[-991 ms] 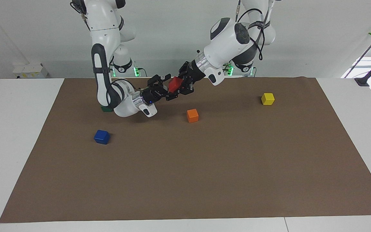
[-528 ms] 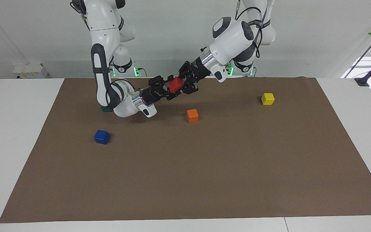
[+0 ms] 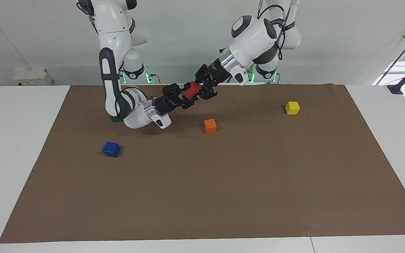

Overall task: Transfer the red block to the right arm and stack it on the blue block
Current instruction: 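Grasp the red cube with the right gripper while the left gripper releases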

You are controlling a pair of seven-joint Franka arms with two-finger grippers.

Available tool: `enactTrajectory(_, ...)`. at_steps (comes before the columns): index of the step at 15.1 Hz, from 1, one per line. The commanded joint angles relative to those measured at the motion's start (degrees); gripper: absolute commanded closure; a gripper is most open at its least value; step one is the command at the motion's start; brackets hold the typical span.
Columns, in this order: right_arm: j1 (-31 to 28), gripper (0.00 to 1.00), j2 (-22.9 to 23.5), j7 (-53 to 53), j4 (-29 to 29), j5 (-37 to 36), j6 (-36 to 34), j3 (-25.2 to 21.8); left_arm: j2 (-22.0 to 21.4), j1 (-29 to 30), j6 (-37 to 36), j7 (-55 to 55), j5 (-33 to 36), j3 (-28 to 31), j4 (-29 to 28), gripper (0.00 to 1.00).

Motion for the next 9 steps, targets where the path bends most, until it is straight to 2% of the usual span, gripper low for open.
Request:
enactTrajectory(1,-0.7,1.00,0.2,1.9,1.4,1.6,1.1,0.0,-2.2,-1.5,1.5,0.6,-0.7,0.7,-4.0,1.00)
enactTrajectory(7,-0.9,1.00,0.1,3.1,3.8,0.9,3.2,0.0,-2.5,-1.8,1.9,0.7,-0.7,0.8,-4.4,1.00)
enactTrajectory(8,-0.9,1.00,0.0,3.1,3.8,0.9,3.2,0.0,-2.4,-1.9,1.9,-0.4,-0.7,0.8,-4.1,0.18)
enactTrajectory(9,-0.9,1.00,-0.1,3.2,3.9,0.9,3.3,0.0,-2.7,-2.2,1.9,-0.8,-0.7,0.8,-4.2,0.00)
